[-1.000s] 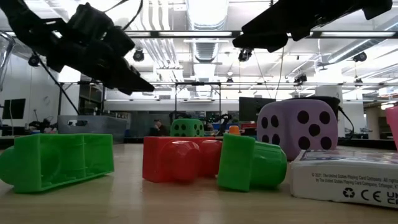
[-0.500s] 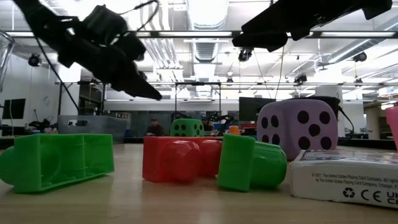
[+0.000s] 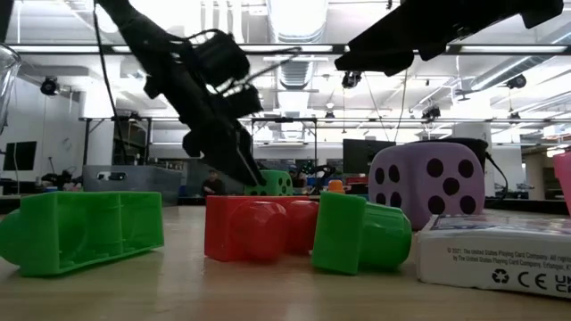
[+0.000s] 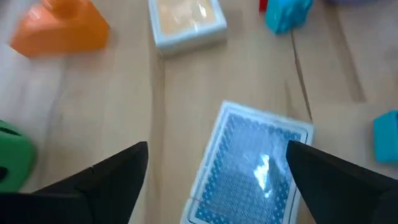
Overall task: Pick & Place Toys
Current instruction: Put the blue deck of cards into the black bin
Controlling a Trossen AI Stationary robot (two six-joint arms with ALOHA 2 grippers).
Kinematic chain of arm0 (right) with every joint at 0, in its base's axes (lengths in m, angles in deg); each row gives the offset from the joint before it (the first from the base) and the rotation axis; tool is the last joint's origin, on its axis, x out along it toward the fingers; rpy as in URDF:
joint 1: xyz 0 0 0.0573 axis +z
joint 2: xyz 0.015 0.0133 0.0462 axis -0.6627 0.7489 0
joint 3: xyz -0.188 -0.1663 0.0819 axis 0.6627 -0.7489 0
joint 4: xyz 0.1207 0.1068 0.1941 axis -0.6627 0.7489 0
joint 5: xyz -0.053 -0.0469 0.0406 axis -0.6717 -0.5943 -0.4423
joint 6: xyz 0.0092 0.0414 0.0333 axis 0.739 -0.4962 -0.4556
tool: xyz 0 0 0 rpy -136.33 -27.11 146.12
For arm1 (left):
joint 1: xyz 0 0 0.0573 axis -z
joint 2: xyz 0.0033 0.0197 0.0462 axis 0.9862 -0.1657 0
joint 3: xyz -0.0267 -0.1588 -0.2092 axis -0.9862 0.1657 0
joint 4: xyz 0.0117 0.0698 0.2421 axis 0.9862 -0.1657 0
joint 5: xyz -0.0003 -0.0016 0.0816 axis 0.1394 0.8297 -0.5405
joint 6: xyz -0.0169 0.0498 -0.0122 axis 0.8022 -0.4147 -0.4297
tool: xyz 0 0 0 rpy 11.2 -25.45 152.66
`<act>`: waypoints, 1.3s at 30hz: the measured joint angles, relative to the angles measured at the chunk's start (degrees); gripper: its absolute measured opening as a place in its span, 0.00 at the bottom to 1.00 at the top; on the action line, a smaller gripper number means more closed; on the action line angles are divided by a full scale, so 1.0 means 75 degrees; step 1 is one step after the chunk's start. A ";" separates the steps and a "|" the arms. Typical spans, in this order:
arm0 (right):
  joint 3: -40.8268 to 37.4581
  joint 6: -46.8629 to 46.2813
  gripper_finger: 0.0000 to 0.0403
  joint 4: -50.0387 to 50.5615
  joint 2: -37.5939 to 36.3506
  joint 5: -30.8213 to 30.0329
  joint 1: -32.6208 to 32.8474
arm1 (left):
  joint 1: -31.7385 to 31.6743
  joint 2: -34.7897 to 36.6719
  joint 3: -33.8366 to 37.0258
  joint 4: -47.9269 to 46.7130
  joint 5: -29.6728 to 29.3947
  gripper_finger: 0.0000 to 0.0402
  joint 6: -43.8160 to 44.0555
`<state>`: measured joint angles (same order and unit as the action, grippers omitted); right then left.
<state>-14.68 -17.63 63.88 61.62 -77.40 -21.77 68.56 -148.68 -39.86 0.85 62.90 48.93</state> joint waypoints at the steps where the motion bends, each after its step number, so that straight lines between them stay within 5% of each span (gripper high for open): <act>1: 0.0000 -0.0001 0.70 0.0008 0.0000 0.0000 0.0002 | 0.0018 -0.0109 -0.0129 -0.0190 0.0026 0.98 -0.0025; 12: 0.0003 -0.0024 0.70 0.0039 0.0000 0.0002 0.0001 | 0.0339 -0.0368 -0.0819 -0.1572 0.0056 1.00 -0.0274; 39: 0.0001 -0.0086 0.70 0.0108 0.0000 0.0162 0.0002 | 0.0161 -0.1793 -0.1707 -0.2468 0.0062 0.99 -0.1092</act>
<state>-14.67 -18.28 64.69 61.62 -76.19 -21.76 69.76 -162.13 -52.66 -17.66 63.37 40.74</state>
